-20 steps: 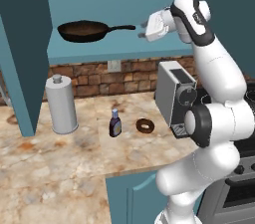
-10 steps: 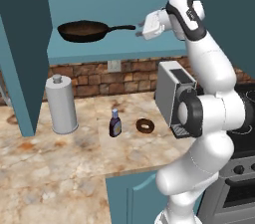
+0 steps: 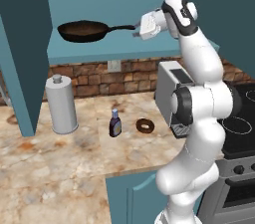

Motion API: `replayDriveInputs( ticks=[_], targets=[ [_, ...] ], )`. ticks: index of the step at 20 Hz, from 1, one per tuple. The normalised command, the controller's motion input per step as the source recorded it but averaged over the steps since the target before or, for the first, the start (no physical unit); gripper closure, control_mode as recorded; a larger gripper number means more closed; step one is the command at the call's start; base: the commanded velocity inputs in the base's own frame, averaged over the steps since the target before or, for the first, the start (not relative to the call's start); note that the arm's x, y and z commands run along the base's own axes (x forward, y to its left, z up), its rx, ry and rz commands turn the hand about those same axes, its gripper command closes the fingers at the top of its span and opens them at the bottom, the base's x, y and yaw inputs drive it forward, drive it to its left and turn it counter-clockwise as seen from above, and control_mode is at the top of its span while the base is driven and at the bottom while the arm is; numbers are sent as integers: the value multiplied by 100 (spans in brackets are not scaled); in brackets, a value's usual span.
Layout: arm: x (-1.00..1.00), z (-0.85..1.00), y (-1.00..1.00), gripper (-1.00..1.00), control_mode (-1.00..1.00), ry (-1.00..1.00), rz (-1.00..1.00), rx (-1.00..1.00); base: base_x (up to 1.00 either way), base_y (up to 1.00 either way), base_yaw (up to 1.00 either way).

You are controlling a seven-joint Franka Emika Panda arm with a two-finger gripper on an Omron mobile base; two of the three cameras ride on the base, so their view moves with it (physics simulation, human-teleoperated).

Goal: Pick the pan from the cabinet and place it on the stove. Then turn on the stove burner for the pan.

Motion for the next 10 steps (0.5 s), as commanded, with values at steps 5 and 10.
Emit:
replayDriveInputs(
  ticks=[5,10],
  targets=[
    [34,-1,0,-100,-100,0,4,0,0,0,0],
    [28,0,0,-100,-100,0,0,0,0,0,0]
  ],
)
